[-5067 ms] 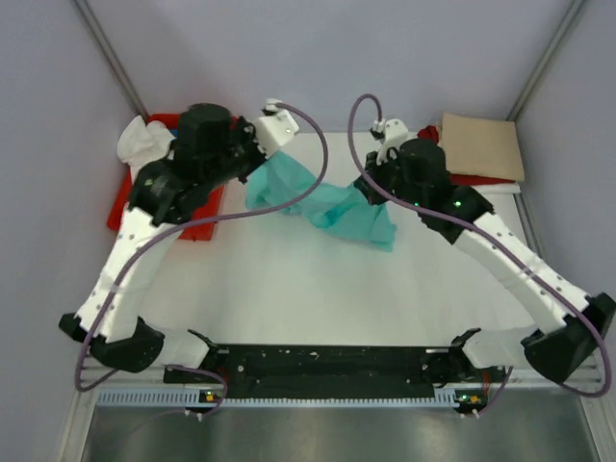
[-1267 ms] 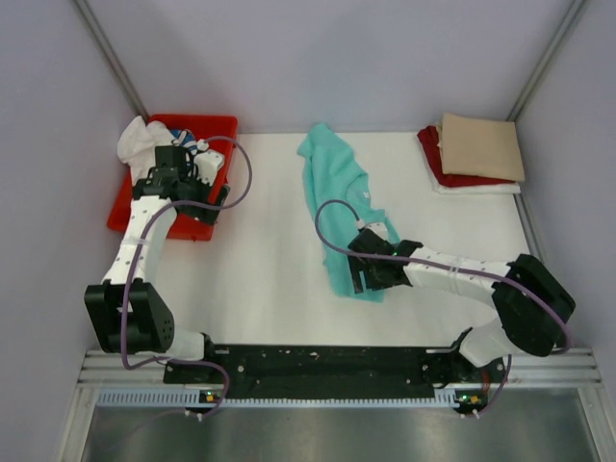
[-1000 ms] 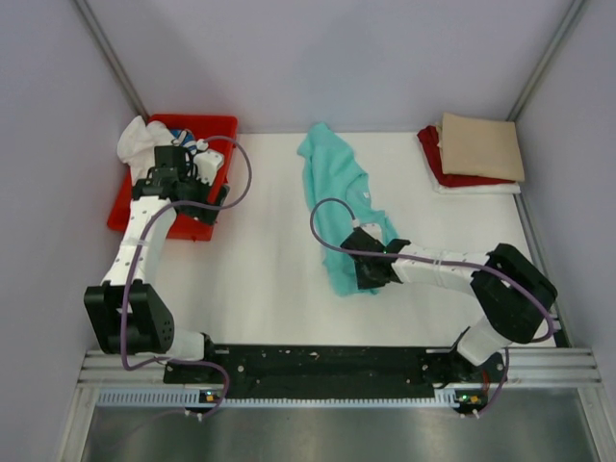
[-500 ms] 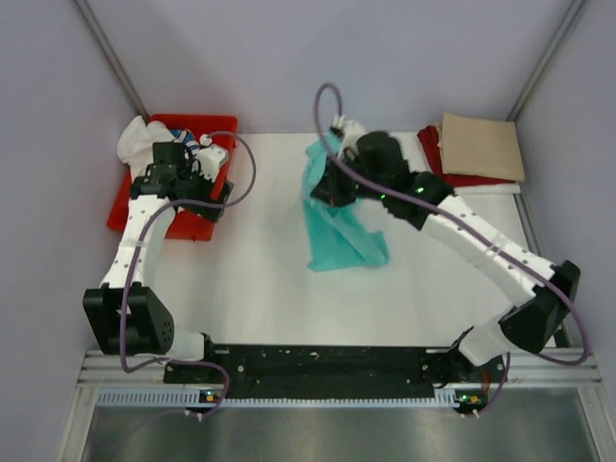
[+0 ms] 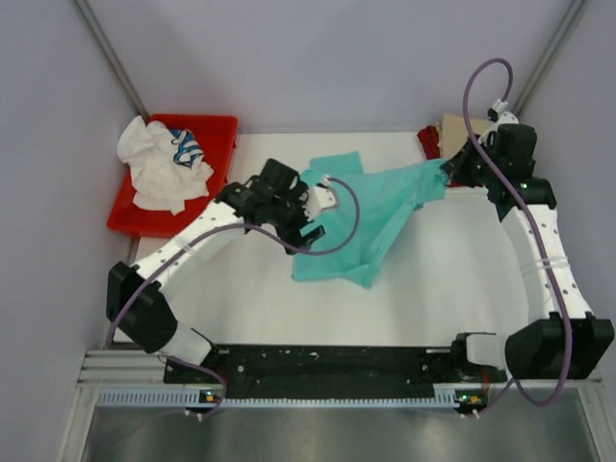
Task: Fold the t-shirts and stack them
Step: Flatten out the tshirt
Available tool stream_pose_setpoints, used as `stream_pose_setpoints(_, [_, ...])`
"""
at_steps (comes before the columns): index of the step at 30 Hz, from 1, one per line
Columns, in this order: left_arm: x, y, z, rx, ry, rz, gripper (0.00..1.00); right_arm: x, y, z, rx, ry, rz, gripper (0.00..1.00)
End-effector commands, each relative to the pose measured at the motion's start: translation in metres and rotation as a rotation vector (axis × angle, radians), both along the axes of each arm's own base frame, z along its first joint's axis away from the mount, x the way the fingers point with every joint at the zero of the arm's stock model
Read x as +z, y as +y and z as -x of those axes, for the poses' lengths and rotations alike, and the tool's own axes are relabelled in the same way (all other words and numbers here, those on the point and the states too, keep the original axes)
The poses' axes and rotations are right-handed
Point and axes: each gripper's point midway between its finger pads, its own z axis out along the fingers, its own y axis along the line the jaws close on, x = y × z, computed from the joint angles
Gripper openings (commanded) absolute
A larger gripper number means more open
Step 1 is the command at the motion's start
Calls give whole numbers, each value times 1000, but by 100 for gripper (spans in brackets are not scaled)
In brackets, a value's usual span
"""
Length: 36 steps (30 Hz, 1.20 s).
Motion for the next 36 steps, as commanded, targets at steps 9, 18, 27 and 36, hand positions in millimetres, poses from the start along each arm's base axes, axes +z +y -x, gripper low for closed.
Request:
stream_pose_setpoints(9, [-142,-77,14,-252,-54,-370,99,-74,-20,-4,-10,153,-14,0])
stream_pose_setpoints(18, [-144,-31,-32,-53,-169,-528,0,-45,-24,9,-13,65,13,0])
stream_pose_setpoints(27, [44,105,-83,256,-341,-325,0,-38,20,58,221,41,-64,0])
stream_pose_setpoints(36, [94,129,-22,133,-230,-316,0,-23,63,91,386,15,-138,0])
